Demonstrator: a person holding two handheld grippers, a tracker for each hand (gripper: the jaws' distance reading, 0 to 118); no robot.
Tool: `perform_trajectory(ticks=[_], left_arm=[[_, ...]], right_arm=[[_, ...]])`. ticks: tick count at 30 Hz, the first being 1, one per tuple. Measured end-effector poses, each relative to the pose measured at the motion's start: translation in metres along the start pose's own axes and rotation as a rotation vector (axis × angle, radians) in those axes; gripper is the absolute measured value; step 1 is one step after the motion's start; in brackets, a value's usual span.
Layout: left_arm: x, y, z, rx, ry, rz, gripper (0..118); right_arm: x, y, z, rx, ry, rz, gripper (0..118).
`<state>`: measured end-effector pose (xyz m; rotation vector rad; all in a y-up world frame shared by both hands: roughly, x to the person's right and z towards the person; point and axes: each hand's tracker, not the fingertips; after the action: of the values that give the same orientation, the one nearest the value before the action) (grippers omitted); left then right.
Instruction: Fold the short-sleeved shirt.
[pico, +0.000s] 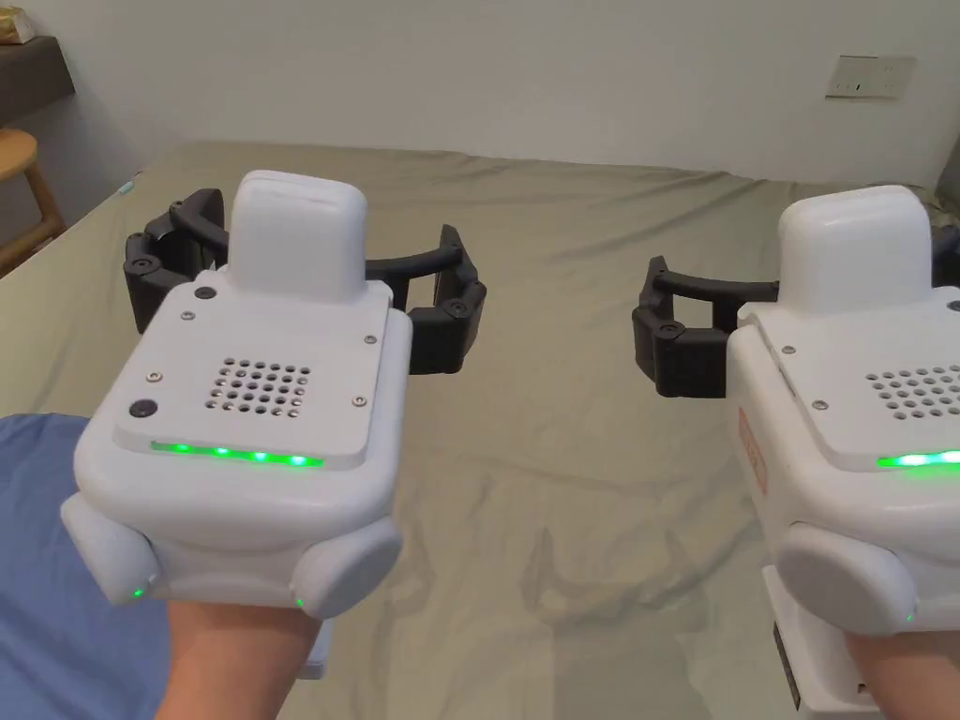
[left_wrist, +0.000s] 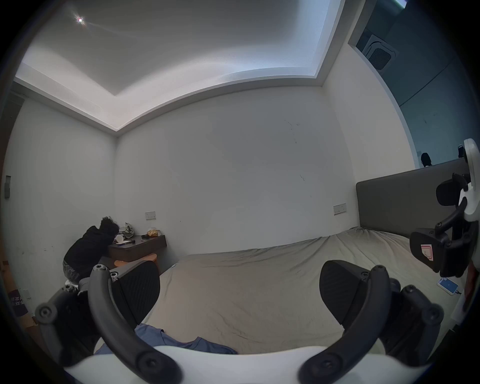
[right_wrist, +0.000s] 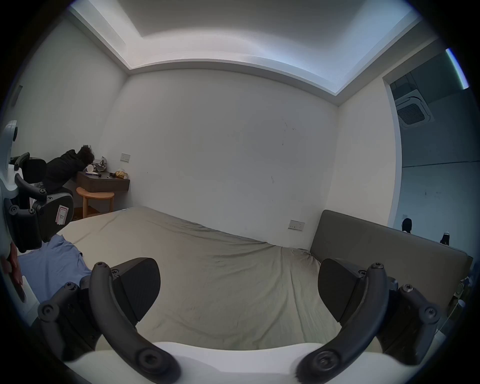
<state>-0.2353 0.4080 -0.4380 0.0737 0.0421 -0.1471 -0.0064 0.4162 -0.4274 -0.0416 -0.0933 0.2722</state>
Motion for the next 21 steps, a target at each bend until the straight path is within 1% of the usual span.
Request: perform_trajectory(ticks=[9, 17, 18, 19, 21], left_arm=[[-0.0024, 0.0014, 0.0012, 0.002, 0.011, 0.012, 118], [-0.0059, 0.0025, 0.0006, -0.008, -0.001, 0.031, 118], [-0.0057, 0.002, 0.0009, -0.002, -0.006, 0.014, 118], [-0.0049, 0.0007, 0.0012, 0.014, -0.008, -0.035, 118], [-0.0005, -0.0032, 0.001, 0.049, 0.011, -0.181, 118]], right_arm=[[0.0035, 0.0, -0.0011, -0.005, -0.009, -0.021, 118], [0.0028, 0.0011, -0.0014, -0.005, -0.009, -0.015, 118], [0.0011, 0.0013, -0.0027, -0.013, -0.028, 0.011, 118], [-0.0016, 0.0014, -0.0045, -0.025, -0.056, 0.063, 118], [-0.0064, -0.0011, -0.0089, -0.018, -0.038, 0.195, 118]])
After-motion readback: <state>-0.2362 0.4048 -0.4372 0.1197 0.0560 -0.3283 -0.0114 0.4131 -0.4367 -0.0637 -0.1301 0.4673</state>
